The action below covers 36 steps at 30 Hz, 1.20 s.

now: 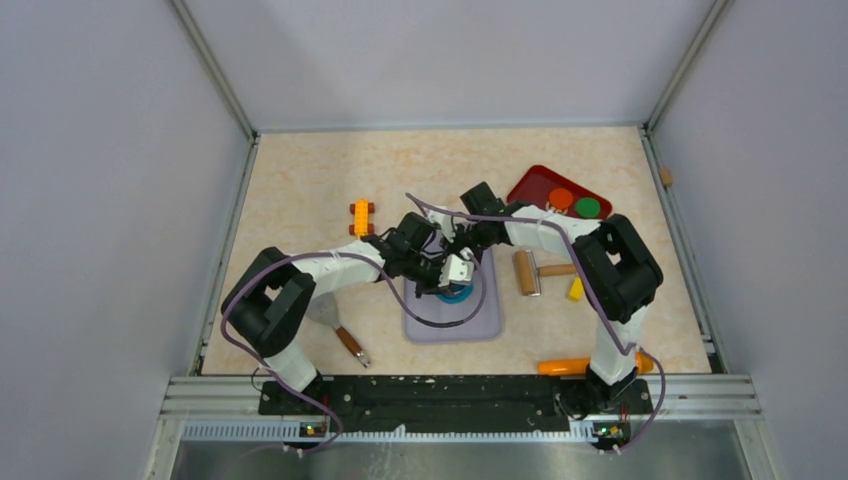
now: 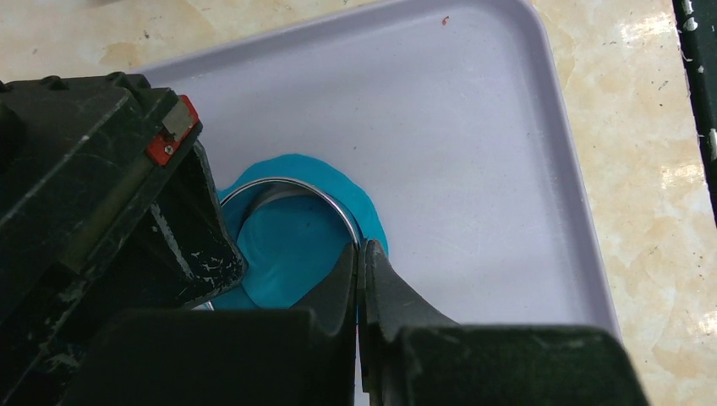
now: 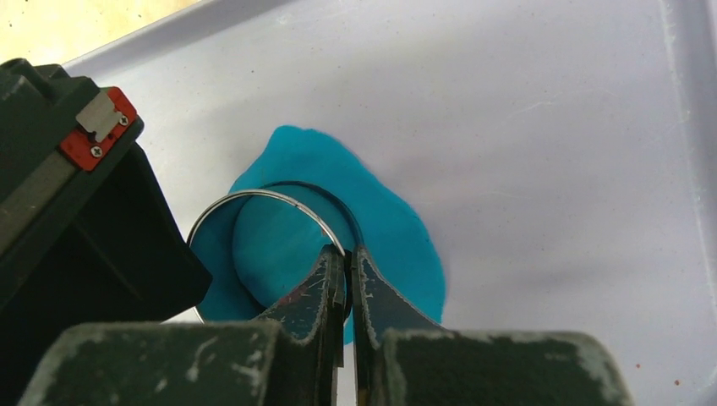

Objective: Roll out the dumpling wrappers from the dough

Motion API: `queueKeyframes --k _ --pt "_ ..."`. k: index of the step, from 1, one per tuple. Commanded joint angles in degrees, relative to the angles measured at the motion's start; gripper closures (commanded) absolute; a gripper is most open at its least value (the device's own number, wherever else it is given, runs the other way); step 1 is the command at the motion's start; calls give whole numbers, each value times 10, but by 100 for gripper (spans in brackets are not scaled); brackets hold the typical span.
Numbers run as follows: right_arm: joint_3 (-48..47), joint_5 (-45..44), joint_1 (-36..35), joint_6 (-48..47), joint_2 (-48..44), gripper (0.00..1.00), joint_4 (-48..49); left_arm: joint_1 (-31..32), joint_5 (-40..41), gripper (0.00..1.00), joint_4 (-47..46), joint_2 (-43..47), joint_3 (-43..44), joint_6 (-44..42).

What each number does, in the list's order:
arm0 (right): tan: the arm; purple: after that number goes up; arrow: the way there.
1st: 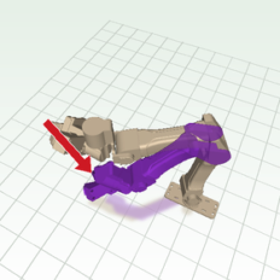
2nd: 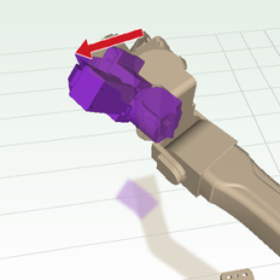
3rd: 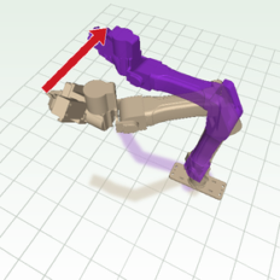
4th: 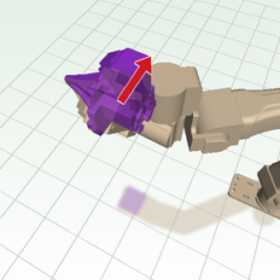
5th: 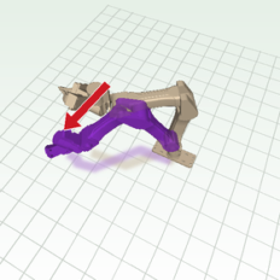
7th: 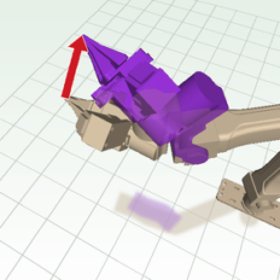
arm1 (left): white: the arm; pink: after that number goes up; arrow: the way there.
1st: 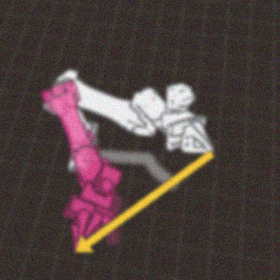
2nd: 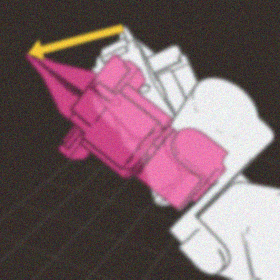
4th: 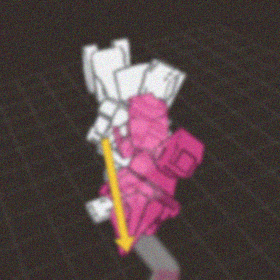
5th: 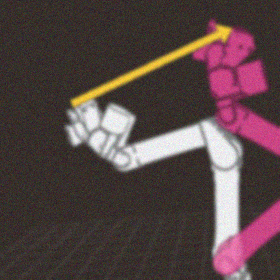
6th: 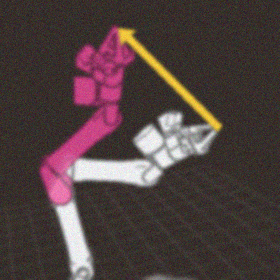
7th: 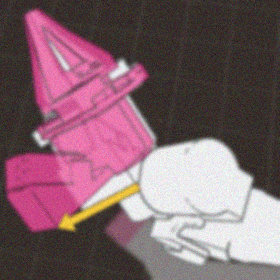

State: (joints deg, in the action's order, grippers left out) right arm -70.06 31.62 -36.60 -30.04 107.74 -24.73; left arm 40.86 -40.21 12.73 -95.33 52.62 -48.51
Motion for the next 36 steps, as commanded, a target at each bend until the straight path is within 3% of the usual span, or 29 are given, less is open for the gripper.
queueKeyframes --k 1,9,17,25,33,36 --pt "17 -13 -19 8 -17 100 -47 -4 37 100 65 -54 19 3" --pt "44 -23 -31 60 -32 100 -34 -4 -20 100 101 -29 -2 -13" --pt "34 -42 -37 63 -18 100 -7 5 -59 100 72 -37 -16 99" --pt "-30 1 -39 27 36 100 -19 5 -79 100 -21 -30 -46 258" --pt "-37 1 -41 16 25 100 -37 4 -56 100 -26 -13 -52 269" --pt "-34 -2 -41 21 11 100 -35 -4 -42 94 -21 6 -45 270"
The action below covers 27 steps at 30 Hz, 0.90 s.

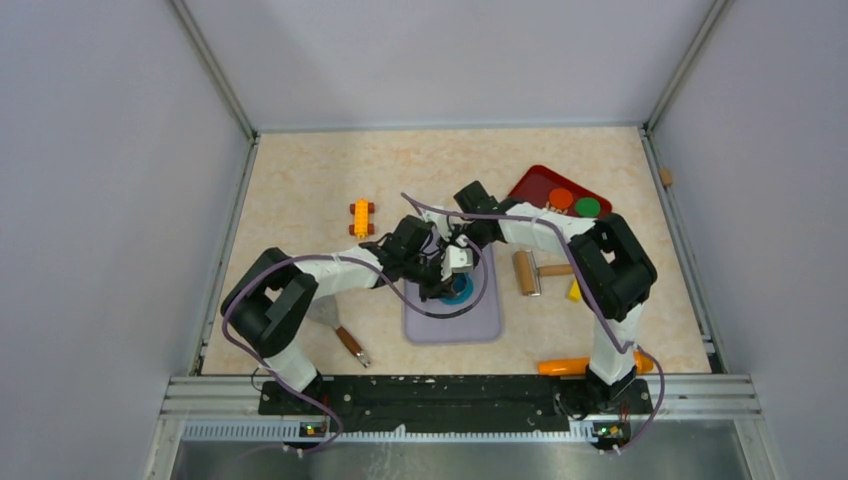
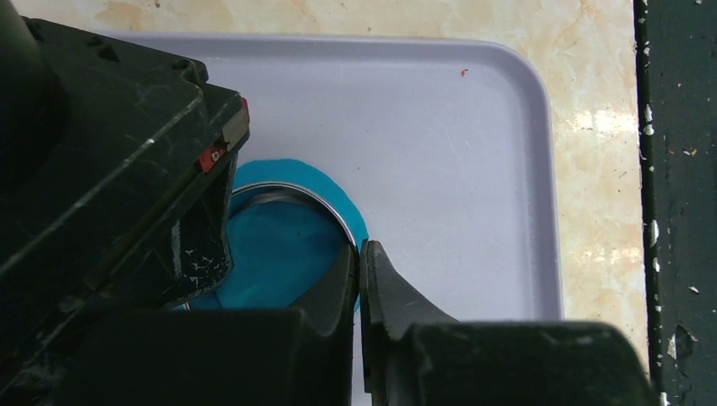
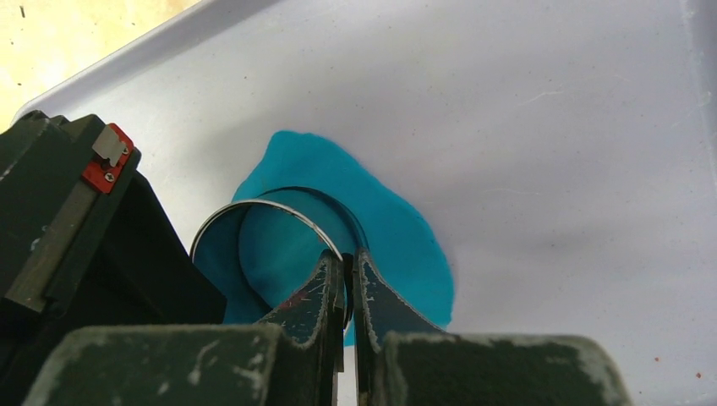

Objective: Roll out the dumpling wrappers from the dough

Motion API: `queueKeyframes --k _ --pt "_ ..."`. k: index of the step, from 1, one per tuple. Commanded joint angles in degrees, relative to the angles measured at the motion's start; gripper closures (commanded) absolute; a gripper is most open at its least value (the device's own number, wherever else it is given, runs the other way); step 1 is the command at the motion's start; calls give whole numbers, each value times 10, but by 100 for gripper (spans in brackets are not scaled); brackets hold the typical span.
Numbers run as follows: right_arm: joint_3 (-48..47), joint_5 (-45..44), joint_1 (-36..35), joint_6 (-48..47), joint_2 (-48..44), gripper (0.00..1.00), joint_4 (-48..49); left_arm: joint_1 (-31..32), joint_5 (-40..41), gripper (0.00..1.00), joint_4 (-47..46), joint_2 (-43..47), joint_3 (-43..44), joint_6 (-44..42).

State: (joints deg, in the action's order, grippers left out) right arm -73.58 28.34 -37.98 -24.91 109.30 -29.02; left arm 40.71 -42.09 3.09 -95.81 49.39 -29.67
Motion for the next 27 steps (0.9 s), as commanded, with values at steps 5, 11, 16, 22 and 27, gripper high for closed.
queueKeyframes --k 5,11,16,22,27 --pt "-9 33 -27 -11 -33 95 6 -27 -3 75 91 46 14 77" --pt "-24 41 -24 -6 -61 80 -14 -60 9 61 141 105 62 85" --pt "-44 38 -18 5 -87 75 -29 -90 14 59 195 162 86 73" --pt "-58 27 3 -2 -90 79 -46 -140 29 58 196 215 84 91" --pt "-95 34 26 18 -74 82 -74 -166 87 56 149 233 59 151"
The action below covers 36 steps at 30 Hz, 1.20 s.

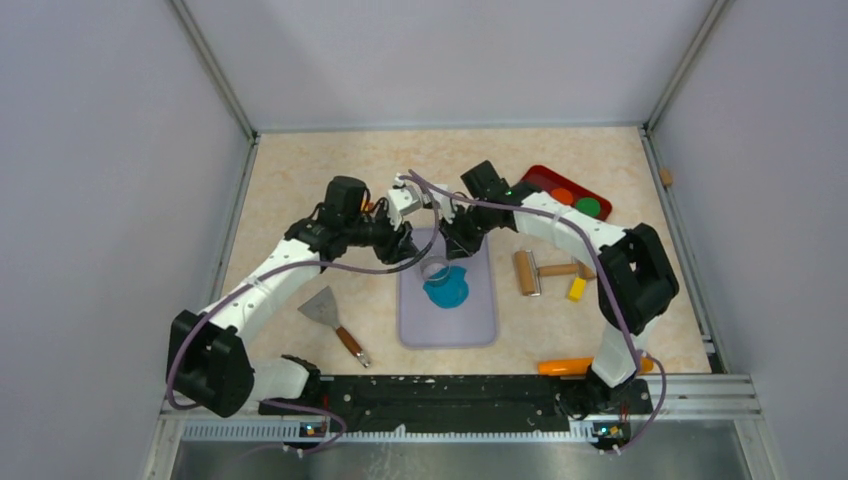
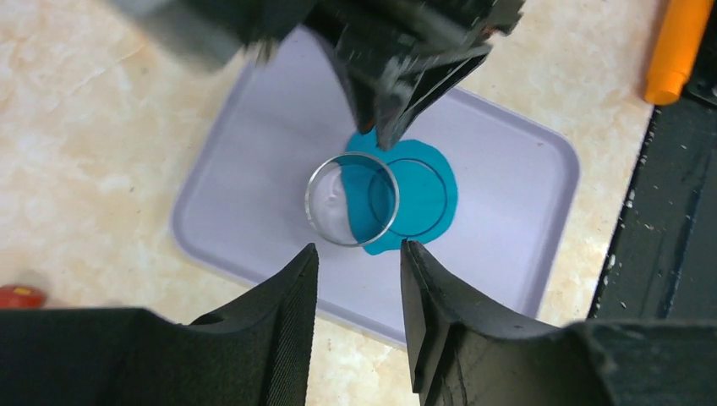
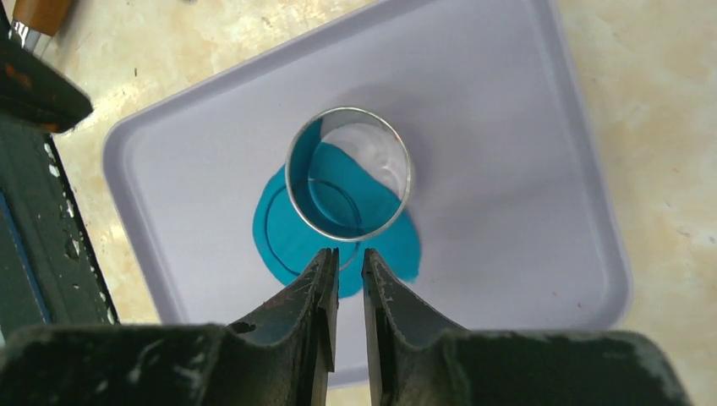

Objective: Roll out the dumpling wrappers from the dough

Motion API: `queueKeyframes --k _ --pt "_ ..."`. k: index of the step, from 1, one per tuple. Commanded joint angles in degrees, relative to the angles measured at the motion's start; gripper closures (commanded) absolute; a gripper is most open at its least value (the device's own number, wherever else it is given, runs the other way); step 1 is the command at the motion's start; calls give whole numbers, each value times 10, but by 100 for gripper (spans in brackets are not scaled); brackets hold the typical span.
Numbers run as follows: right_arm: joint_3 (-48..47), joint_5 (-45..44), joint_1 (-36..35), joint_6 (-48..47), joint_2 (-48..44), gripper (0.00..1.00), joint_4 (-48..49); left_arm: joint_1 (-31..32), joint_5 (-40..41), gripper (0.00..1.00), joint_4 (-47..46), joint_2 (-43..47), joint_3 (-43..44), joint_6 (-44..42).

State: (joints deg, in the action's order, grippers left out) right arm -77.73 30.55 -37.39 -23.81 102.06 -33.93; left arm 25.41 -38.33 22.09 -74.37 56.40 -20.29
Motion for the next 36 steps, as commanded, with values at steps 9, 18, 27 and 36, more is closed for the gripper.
queueKeyframes --k 9,18,27,36 --pt "-66 -33 80 26 -87 79 -57 -14 132 51 -33 -140 58 176" --pt "12 -129 106 25 -209 78 -76 -13 85 56 33 -294 159 183" --pt "36 -129 140 33 -226 78 -70 -2 56 61 47 -322 155 161" --pt "37 -126 148 38 -219 78 -64 -2 84 62 38 -309 158 181"
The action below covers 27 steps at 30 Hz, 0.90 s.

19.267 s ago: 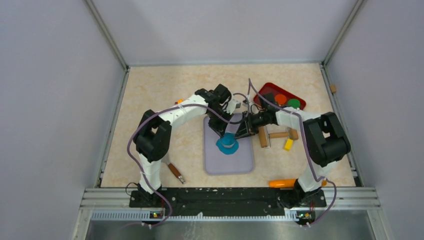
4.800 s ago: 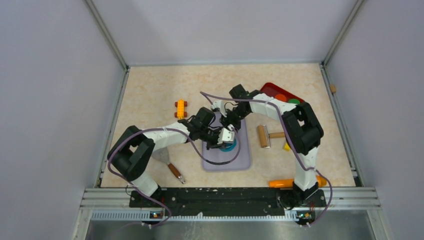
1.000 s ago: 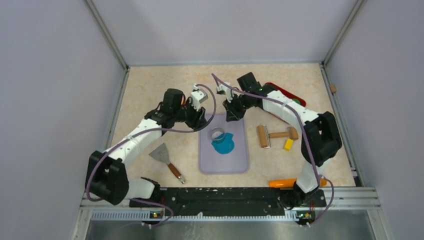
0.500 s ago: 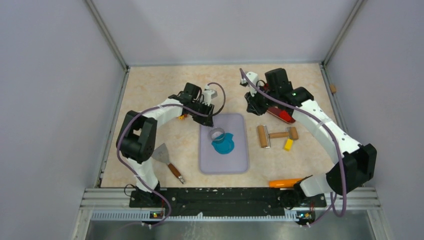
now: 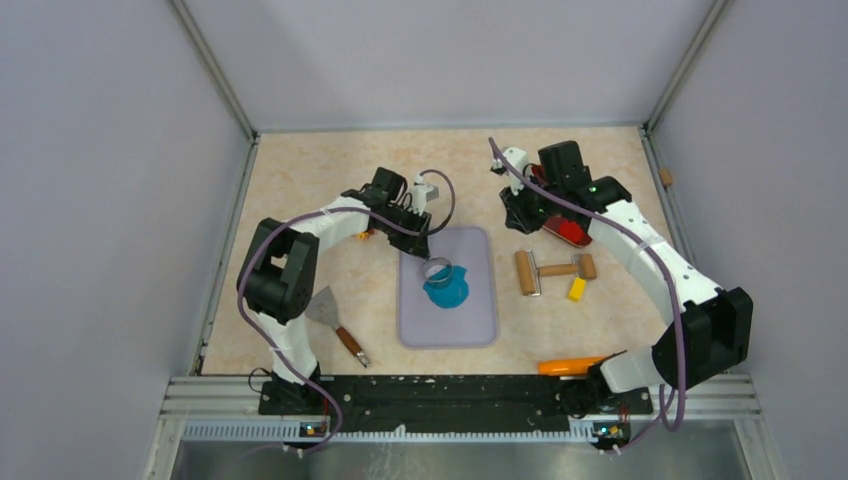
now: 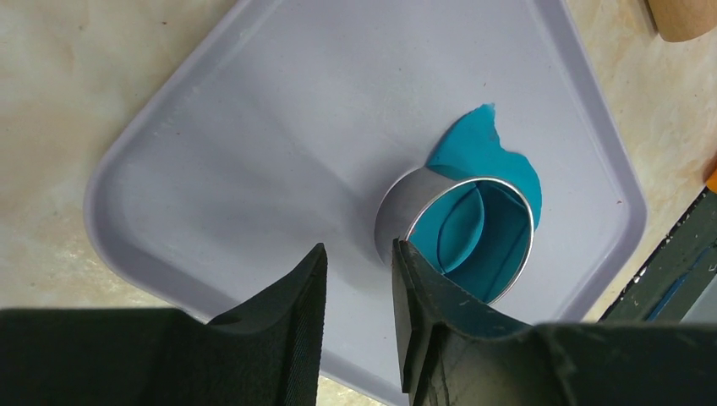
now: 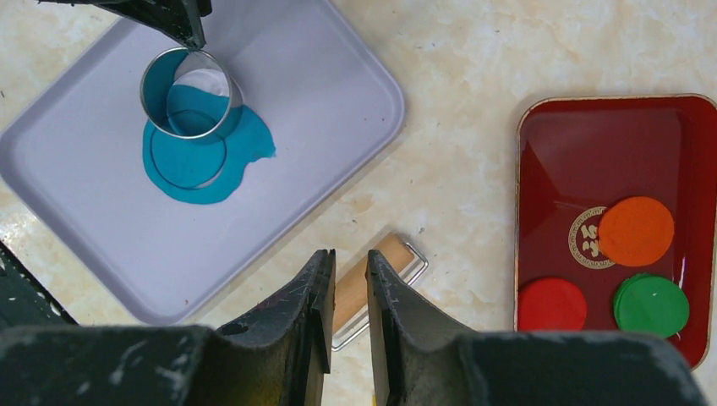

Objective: Roll out the dumpling wrappers from the dough

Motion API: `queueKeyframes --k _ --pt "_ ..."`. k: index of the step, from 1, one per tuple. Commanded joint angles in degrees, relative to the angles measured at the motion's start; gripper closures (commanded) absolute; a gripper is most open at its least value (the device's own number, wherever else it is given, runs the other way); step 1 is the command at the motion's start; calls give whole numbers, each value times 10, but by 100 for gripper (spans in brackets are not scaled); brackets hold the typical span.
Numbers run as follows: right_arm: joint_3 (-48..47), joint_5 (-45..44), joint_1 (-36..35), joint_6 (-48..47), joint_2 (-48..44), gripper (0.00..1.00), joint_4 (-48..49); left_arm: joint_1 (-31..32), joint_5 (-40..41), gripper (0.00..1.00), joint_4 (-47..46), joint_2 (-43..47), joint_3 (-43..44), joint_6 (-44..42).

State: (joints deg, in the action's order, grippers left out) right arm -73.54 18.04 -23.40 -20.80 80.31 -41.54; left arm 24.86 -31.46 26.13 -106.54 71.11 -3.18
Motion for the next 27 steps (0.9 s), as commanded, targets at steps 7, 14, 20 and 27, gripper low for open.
queueKeyframes --k 7,14,20,27 --pt "7 -1 14 10 -8 78 12 6 -47 60 -88 88 -55 11" --pt "0 5 14 13 0 78 15 18 -14 60 -31 19 -3 -1" --pt "1 7 14 13 1 78 15 19 -6 67 -27 -3 9 -9" --pt "4 6 14 12 0 79 16 18 -42 100 -5 21 11 -31"
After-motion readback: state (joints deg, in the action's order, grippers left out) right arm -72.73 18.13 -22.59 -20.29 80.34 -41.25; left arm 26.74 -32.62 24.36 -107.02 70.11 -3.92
